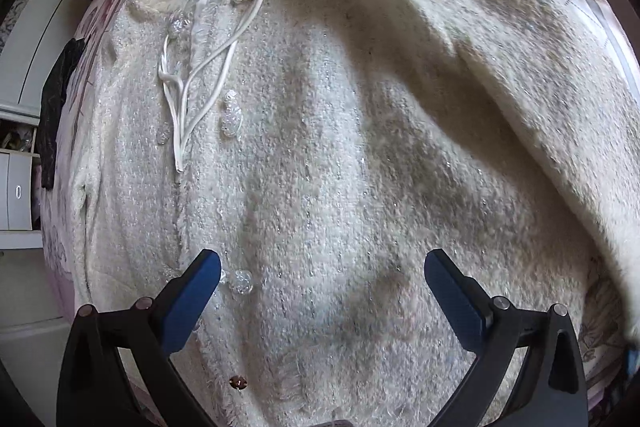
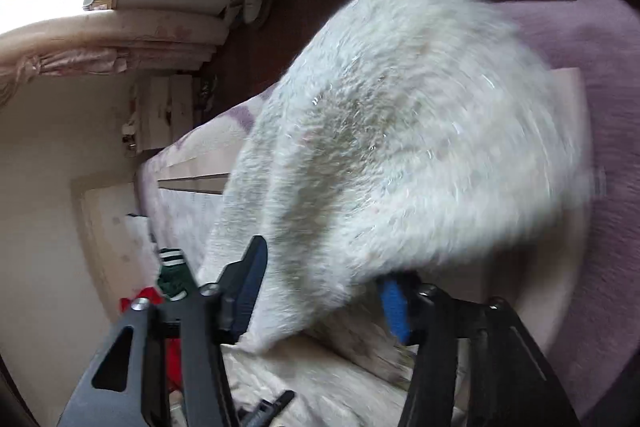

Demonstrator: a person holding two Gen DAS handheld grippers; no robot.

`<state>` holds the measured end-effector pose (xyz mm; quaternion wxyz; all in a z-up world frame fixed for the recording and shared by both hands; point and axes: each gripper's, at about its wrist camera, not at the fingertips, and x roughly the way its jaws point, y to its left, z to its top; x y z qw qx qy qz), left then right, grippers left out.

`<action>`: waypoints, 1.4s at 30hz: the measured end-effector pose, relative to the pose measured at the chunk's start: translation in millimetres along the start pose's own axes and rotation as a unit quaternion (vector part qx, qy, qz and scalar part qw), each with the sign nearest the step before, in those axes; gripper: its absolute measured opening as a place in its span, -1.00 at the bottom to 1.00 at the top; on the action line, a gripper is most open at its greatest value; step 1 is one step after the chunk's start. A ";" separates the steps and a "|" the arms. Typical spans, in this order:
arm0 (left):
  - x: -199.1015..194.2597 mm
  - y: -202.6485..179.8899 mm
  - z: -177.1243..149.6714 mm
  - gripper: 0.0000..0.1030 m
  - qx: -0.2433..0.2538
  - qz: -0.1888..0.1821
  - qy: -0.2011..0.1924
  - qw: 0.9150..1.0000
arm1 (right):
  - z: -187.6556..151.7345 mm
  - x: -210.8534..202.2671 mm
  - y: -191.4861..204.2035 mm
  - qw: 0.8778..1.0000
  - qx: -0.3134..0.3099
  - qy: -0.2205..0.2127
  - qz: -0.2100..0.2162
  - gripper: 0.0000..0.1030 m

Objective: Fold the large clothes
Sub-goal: 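Lift the sleeve with the right tool and fold it across the cardigan body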

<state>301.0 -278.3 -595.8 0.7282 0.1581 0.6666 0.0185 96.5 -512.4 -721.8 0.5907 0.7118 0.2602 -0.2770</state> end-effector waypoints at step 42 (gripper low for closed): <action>8.1 270.1 1.3 1.00 -0.228 0.045 -0.010 0.973 | -276.6 60.0 279.6 0.830 -0.556 0.024 -0.028 -0.85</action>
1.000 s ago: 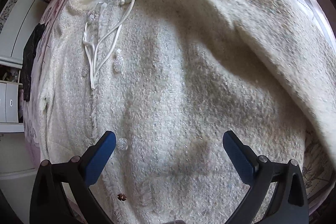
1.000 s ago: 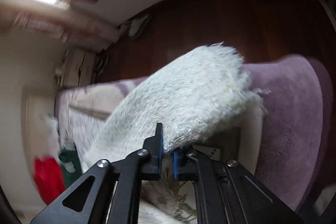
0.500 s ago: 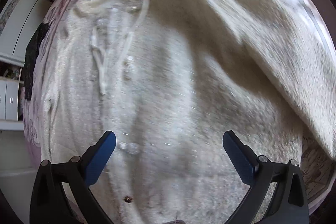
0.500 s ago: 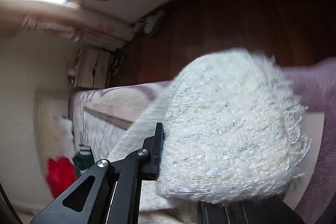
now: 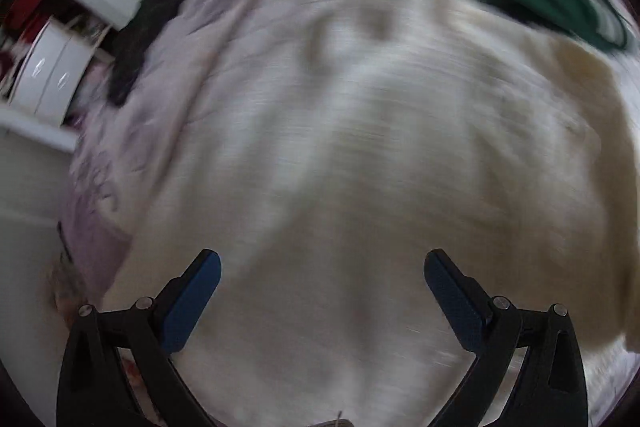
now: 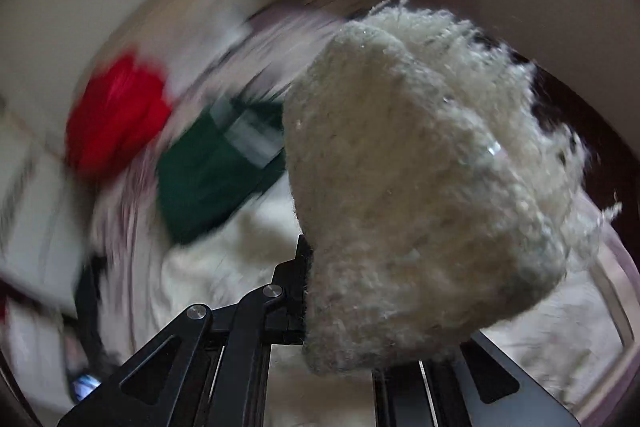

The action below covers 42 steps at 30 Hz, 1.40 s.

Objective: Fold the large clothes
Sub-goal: 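Lift the sleeve with the right tool and fold it across the cardigan body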

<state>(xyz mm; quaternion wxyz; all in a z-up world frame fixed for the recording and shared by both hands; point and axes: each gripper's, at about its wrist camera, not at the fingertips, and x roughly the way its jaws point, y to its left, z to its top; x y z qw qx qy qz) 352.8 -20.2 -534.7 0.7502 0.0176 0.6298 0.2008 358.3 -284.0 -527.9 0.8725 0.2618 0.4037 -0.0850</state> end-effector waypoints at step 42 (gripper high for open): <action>64.9 10.4 23.4 1.00 -0.054 0.035 0.040 0.997 | -86.5 33.4 -187.8 0.964 0.188 0.187 -0.018 -0.15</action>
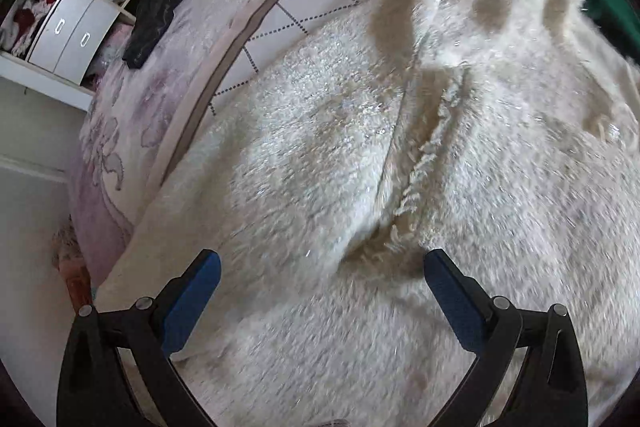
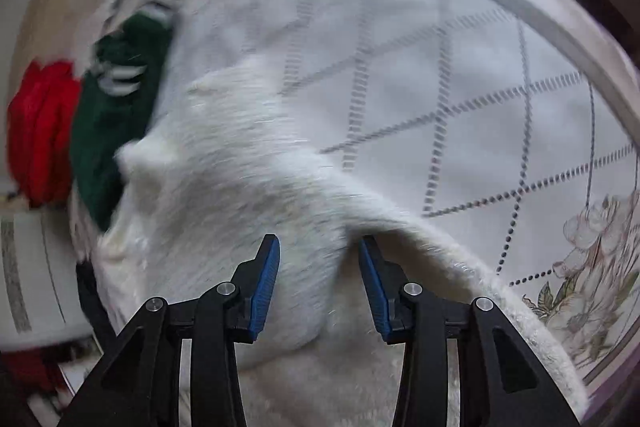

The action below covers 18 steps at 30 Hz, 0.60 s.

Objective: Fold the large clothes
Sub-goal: 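Lift the sleeve with the right tool and fold it across the cardigan body, then grasp the other sleeve cuff with the left tool and lift it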

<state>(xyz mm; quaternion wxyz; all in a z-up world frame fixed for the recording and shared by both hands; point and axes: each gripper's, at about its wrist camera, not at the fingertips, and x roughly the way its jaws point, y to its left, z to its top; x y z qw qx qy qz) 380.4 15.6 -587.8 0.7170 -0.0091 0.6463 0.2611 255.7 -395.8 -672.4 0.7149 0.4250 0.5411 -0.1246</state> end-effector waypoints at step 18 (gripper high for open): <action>-32.4 42.5 -20.4 1.00 -0.035 -0.046 -0.003 0.998 | -87.9 48.2 144.7 0.894 -0.344 0.005 -0.286 -0.05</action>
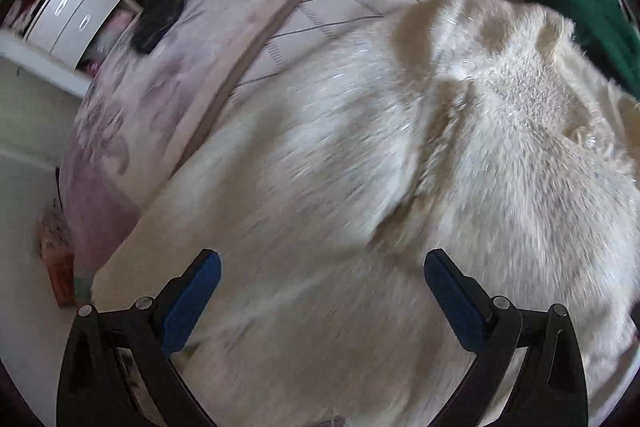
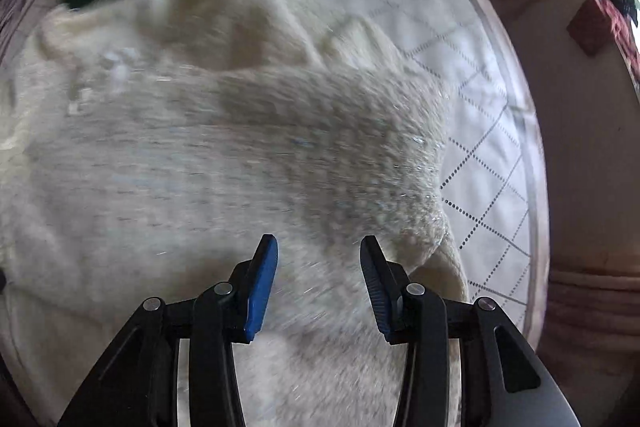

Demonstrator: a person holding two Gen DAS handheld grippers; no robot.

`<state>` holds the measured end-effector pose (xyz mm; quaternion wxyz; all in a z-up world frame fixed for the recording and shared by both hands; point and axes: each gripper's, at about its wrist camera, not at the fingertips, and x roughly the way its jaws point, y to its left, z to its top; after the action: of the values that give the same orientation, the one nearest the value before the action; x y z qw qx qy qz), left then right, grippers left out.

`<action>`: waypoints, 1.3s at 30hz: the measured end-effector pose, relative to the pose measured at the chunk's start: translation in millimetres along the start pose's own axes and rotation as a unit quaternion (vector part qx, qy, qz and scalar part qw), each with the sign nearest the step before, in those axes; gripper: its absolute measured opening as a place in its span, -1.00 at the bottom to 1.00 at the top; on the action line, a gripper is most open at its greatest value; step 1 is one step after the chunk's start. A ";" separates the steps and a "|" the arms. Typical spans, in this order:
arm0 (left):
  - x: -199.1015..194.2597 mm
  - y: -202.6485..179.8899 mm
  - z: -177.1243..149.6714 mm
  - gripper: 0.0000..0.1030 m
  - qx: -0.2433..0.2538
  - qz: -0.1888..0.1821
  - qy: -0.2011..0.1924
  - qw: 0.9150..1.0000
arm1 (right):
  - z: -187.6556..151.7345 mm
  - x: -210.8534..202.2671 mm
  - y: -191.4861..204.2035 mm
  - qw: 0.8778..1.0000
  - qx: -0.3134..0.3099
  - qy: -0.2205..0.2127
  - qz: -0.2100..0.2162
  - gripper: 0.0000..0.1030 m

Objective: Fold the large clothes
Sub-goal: 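Grasp the other sleeve cuff with the left tool and lift it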

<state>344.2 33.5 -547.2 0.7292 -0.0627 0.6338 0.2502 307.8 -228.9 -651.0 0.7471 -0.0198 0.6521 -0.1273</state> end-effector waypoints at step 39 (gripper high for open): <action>98.6 299.1 -72.7 -0.70 -0.504 -0.090 0.078 0.855 | -28.9 -52.1 165.0 0.997 -0.077 0.003 0.007 0.38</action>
<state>153.4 291.2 -587.7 0.5653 -0.4976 0.4669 0.4635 300.5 -54.2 -637.1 0.7423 -0.0724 0.6623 -0.0712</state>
